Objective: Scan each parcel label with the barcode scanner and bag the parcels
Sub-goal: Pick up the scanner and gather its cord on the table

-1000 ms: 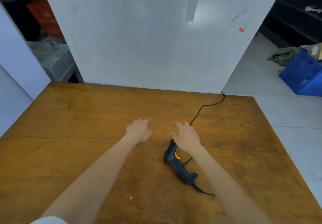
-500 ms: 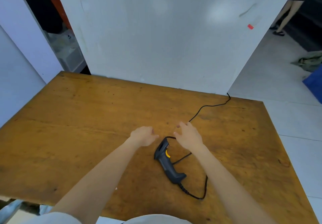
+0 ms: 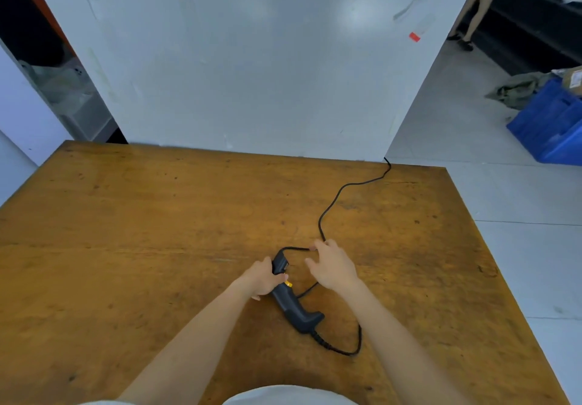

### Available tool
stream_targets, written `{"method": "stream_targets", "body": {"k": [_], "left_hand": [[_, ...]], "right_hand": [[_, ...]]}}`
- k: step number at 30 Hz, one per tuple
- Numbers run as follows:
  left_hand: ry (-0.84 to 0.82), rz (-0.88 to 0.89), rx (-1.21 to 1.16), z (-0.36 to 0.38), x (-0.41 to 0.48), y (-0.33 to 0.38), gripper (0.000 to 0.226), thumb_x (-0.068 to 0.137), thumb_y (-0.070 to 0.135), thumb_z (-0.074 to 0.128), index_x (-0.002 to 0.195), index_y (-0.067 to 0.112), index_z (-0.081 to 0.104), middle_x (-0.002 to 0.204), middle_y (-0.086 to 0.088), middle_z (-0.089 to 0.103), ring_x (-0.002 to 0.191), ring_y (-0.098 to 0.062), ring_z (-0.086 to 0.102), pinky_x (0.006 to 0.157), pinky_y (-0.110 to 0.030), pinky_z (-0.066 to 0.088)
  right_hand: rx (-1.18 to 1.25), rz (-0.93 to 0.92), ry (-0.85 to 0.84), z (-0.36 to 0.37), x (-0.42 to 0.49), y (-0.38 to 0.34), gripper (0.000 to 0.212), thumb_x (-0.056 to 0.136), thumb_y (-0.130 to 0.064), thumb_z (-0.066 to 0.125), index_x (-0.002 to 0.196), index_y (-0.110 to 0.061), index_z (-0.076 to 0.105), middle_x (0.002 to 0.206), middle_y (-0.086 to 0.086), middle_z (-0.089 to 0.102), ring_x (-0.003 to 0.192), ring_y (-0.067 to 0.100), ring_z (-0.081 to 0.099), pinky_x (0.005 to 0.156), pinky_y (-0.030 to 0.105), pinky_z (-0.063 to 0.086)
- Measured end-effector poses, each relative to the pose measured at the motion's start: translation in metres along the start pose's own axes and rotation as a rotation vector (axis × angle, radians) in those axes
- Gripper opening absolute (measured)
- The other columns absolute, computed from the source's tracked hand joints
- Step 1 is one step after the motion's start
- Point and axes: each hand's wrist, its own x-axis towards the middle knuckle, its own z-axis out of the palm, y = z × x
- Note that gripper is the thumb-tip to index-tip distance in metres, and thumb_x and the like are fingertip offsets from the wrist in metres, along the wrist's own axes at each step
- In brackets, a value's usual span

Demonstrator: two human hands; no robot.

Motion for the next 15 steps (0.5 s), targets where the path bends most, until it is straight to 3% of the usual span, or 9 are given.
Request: {"method": "stream_targets", "body": {"k": [2,3,6,8,11,15], "left_hand": [[-0.042,-0.029,-0.075,-0.002,0.002,0.002,0.076,0.095,0.049,0.047,0.152,0.014,0.010,0.141,-0.012,0.038,0.105,-0.025,0.054,0.052,-0.024,0.050],[-0.048,-0.021,-0.093,-0.006,0.002,0.004,0.076,0.096,0.048,0.047,0.152,0.014,0.007,0.137,-0.011,0.042,0.098,-0.023,0.054,0.052,-0.023,0.049],[0.008,0.094,-0.083,-0.028,0.001,0.010,0.057,0.096,0.043,0.051,0.137,0.011,0.029,0.109,-0.006,0.052,0.080,-0.015,0.052,0.061,-0.027,0.046],[0.070,0.170,-0.076,-0.050,-0.005,0.014,0.043,0.092,0.046,0.057,0.119,0.018,0.038,0.110,-0.004,0.054,0.084,-0.015,0.053,0.065,-0.027,0.046],[0.164,0.280,-0.100,-0.083,-0.017,0.021,0.048,0.086,0.050,0.064,0.119,0.024,0.041,0.107,0.000,0.056,0.084,-0.013,0.055,0.060,-0.022,0.042],[0.228,0.375,-0.119,-0.115,-0.034,0.029,0.051,0.080,0.052,0.069,0.119,0.029,0.045,0.098,0.004,0.059,0.082,-0.013,0.058,0.059,-0.024,0.052]], "right_hand": [[0.011,0.008,0.012,0.001,0.001,0.002,0.040,0.094,-0.039,0.048,0.130,-0.021,0.049,0.132,0.007,0.046,0.117,0.029,0.050,0.092,0.044,0.049],[0.021,0.014,0.014,0.001,0.001,0.004,0.040,0.094,-0.039,0.048,0.130,-0.022,0.049,0.132,0.007,0.047,0.117,0.028,0.050,0.091,0.043,0.049],[0.053,0.033,0.010,0.000,0.005,0.013,0.038,0.095,-0.033,0.048,0.132,-0.022,0.048,0.129,0.007,0.047,0.115,0.028,0.051,0.090,0.042,0.049],[0.060,0.037,-0.003,0.001,0.007,0.021,0.038,0.096,-0.019,0.046,0.134,-0.022,0.045,0.129,0.009,0.047,0.114,0.029,0.051,0.091,0.043,0.050],[0.025,0.025,-0.055,0.007,0.010,0.030,0.051,0.092,-0.001,0.044,0.138,-0.023,0.041,0.132,0.012,0.043,0.117,0.031,0.047,0.092,0.044,0.049],[-0.011,0.026,-0.078,0.015,0.015,0.035,0.046,0.094,-0.004,0.046,0.136,-0.022,0.043,0.140,0.010,0.035,0.124,0.032,0.039,0.096,0.045,0.047]]}}
